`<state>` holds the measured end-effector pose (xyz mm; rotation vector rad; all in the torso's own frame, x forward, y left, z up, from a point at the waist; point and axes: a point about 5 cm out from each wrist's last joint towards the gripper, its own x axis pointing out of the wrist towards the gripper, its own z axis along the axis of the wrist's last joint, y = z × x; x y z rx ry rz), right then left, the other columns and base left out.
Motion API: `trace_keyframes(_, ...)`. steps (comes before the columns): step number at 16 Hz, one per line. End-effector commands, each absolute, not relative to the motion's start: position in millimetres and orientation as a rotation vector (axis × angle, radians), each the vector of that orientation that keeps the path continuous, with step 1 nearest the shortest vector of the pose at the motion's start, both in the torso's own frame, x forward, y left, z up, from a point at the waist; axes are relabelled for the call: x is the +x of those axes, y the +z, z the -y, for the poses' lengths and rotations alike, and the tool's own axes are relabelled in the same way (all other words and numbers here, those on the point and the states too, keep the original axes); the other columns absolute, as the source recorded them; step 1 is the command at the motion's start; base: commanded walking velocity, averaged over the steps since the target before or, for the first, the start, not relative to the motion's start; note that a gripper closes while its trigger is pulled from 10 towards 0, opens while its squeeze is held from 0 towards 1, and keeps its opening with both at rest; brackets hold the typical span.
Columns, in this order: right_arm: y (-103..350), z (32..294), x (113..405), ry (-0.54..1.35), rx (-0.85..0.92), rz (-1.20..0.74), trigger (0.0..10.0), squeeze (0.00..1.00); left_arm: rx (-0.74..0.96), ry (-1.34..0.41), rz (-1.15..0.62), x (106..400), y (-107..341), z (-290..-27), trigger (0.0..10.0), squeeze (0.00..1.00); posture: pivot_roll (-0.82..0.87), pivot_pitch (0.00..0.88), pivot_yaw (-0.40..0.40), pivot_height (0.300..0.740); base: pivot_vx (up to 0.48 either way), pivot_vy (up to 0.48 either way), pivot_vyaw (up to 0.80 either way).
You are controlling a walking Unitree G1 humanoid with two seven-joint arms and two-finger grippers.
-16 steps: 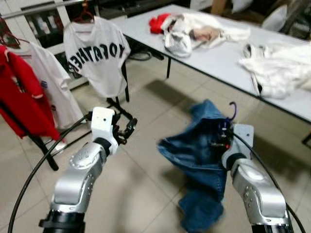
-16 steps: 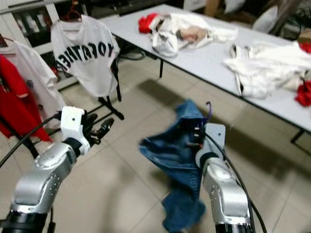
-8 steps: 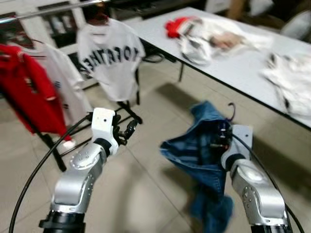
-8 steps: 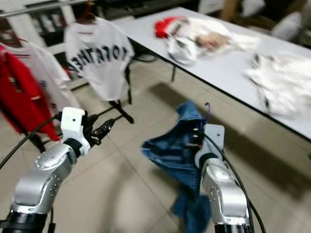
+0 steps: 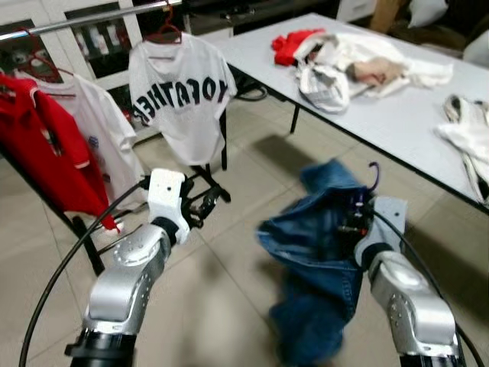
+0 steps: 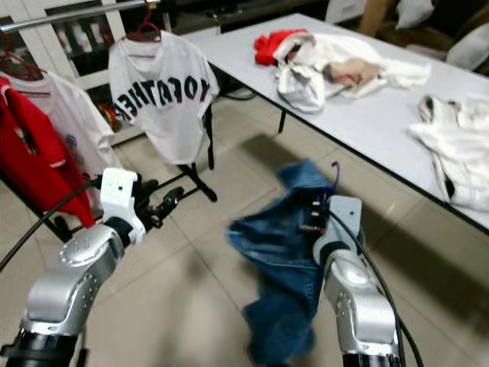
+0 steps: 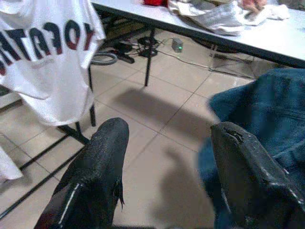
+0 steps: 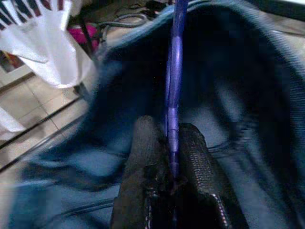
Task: Hang hanger
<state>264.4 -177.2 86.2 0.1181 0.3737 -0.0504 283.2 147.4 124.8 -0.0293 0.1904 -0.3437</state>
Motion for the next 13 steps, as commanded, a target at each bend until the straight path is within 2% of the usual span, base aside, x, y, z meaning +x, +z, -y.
trace_keyframes(1, 98, 169, 269, -0.016, 0.12, -0.312, 10.0, 0.0, -0.013, -0.321, -0.183, 285, 127, -154, 10.0, 0.0, -0.08, 0.074, 0.016, 0.74, 0.371, 0.0, 0.0)
trace_keyframes(3, 100, 166, 272, 0.016, 0.114, -0.31, 10.0, 0.0, -0.012, -0.321, -0.18, 285, 127, -154, 10.0, 0.0, -0.08, 0.068, 0.013, 0.74, 0.373, 0.0, 0.0)
trace_keyframes(13, 108, 166, 286, 0.075, 0.102, -0.281, 10.0, 0.0, 0.003, -0.322, -0.161, 289, 129, -153, 10.0, 0.0, -0.07, 0.038, 0.005, 0.74, 0.374, 0.0, 0.79)
